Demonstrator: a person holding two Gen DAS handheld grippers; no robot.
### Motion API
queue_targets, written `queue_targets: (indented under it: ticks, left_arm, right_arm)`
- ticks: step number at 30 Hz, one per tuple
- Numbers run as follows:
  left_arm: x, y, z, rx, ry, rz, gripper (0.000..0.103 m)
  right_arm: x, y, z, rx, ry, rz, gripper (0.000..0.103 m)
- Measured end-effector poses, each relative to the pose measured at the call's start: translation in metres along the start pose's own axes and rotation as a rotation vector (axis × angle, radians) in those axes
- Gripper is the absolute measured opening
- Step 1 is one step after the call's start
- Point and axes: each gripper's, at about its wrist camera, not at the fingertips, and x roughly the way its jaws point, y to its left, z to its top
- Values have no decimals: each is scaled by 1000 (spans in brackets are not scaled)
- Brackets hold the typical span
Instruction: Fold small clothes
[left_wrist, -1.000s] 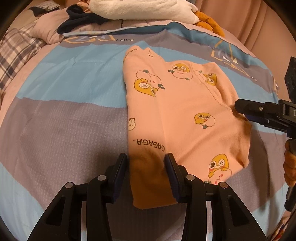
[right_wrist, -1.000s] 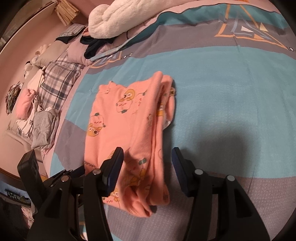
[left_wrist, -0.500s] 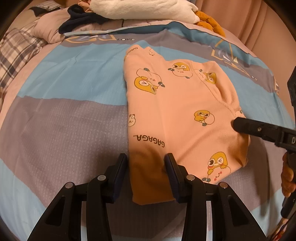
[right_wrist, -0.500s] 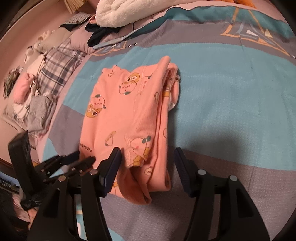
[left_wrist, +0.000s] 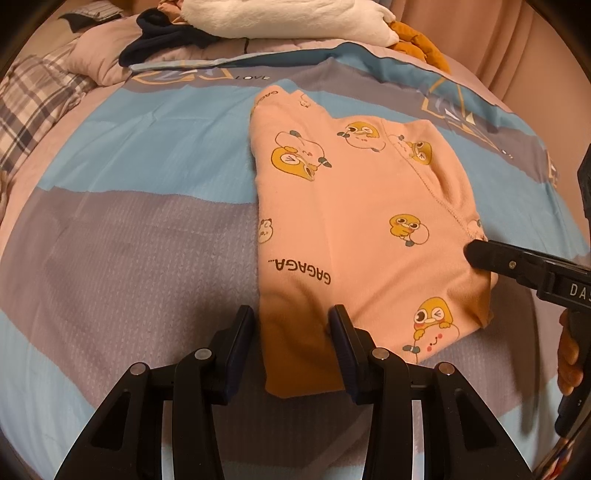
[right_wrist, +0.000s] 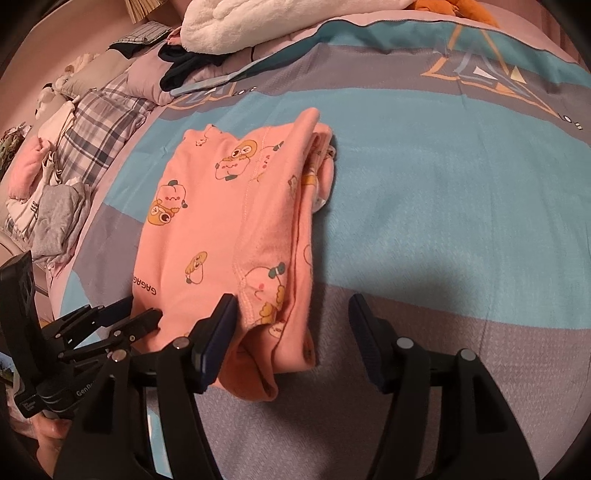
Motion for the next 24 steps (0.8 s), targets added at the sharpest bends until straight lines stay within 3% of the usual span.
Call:
queue_targets:
  ticks: [24]
  left_arm:
    - [-4,-1,-6,3,7,11,42]
  right_arm:
    - [-2,-4,-12,-2,18,-26,62]
